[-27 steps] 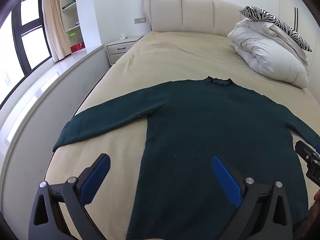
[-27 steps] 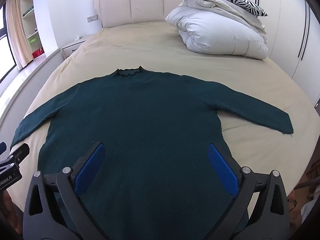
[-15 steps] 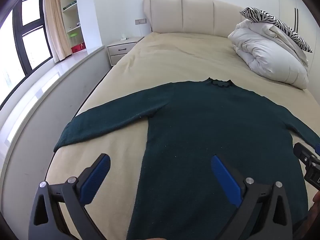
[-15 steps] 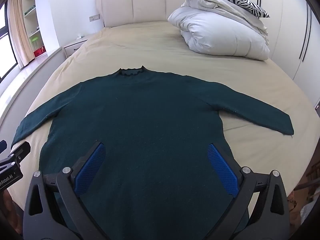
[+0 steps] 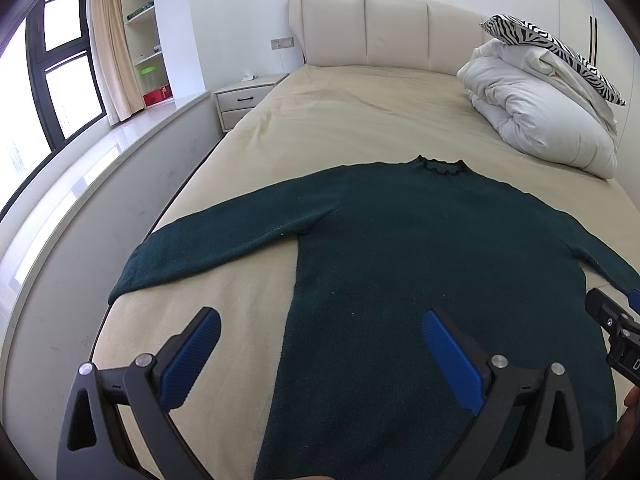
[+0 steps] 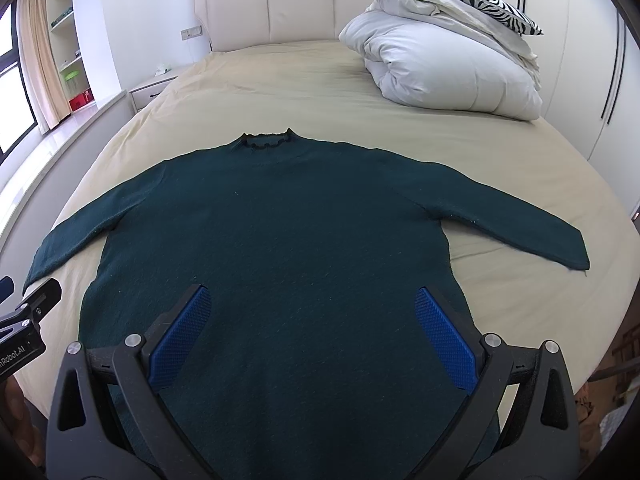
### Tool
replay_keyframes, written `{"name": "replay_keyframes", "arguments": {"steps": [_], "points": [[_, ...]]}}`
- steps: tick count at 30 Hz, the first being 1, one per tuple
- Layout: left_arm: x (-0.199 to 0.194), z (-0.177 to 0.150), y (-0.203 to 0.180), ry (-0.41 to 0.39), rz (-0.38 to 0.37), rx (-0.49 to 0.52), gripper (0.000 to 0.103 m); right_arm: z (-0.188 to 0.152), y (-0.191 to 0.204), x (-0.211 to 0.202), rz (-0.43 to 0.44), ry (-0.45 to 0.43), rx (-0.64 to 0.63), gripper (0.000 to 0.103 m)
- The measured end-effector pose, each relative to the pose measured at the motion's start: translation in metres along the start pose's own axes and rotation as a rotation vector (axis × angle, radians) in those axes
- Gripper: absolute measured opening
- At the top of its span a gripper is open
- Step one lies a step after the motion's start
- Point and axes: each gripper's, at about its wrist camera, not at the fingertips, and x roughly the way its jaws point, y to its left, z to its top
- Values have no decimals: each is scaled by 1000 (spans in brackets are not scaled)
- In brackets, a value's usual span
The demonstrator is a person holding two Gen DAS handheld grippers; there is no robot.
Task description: Fold small clothes
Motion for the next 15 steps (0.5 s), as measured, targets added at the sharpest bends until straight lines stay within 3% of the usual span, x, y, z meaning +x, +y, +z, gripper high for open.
{"name": "replay_keyframes", "arguments": {"steps": [15], "points": [[1,0,-1,0,0,1,103,0,2,0,-1,2,-7,103]]}}
